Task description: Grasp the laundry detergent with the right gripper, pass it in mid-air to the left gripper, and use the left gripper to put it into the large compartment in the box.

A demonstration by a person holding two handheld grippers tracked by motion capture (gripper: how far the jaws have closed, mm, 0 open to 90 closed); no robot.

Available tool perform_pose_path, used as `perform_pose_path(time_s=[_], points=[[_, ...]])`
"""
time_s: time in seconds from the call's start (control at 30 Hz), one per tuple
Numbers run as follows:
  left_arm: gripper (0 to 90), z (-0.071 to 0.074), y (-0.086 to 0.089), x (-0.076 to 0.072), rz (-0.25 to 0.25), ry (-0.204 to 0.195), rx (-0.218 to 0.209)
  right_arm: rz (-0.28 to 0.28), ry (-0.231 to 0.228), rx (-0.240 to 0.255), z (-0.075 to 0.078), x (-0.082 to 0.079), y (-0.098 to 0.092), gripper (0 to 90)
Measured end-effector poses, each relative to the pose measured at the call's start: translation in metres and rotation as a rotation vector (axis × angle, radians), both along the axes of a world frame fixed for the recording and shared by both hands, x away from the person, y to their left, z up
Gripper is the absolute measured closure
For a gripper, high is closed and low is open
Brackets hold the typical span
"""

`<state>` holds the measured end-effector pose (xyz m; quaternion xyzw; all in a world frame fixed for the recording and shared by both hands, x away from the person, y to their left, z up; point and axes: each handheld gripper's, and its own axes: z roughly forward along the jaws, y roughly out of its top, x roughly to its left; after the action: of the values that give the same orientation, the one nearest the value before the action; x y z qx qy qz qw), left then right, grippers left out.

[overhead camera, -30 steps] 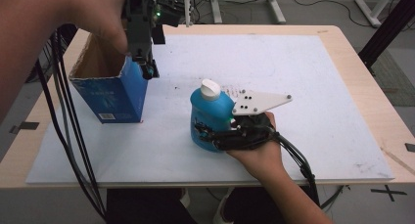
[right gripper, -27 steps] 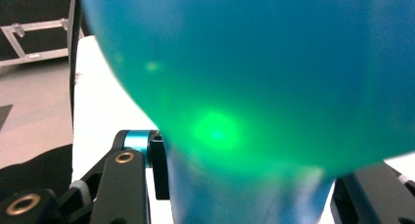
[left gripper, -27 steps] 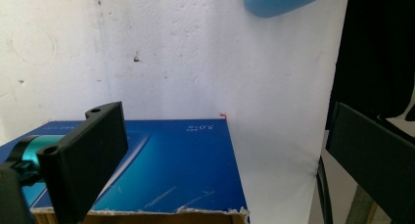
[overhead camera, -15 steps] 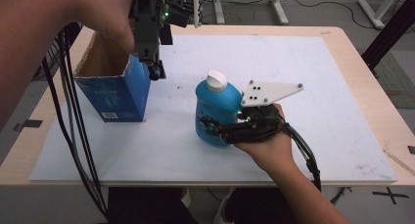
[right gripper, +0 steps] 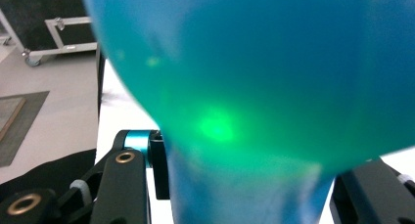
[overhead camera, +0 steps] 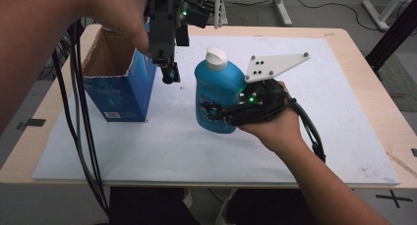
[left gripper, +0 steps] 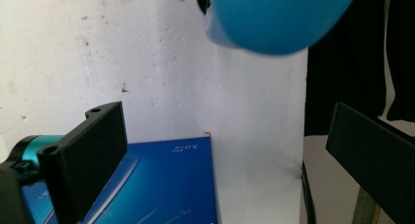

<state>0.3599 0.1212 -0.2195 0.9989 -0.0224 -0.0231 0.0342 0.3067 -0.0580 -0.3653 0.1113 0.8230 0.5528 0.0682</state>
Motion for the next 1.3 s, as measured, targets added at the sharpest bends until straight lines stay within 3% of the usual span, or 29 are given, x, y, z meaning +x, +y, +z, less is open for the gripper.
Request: perform_pose_path(time_s=[0.2, 0.6, 1.13, 1.3], points=[[1.8, 0.005, -0.01, -0.005, -0.012, 0.007, -0.002, 0.052, -0.007, -0.027, 0.01, 0.006, 0.008, 46.5], [1.8, 0.012, -0.024, -0.012, -0.038, -0.022, -0.008, 0.126, 0.076, -0.013, 0.022, 0.022, 0.016, 46.5], [1.8, 0.011, -0.033, -0.011, -0.018, -0.02, 0.009, 0.206, 0.123, -0.02, 0.033, 0.032, 0.028, 46.5], [1.8, 0.009, -0.034, -0.01, 0.001, -0.007, 0.019, 0.218, 0.115, -0.023, 0.035, 0.032, 0.029, 46.5]])
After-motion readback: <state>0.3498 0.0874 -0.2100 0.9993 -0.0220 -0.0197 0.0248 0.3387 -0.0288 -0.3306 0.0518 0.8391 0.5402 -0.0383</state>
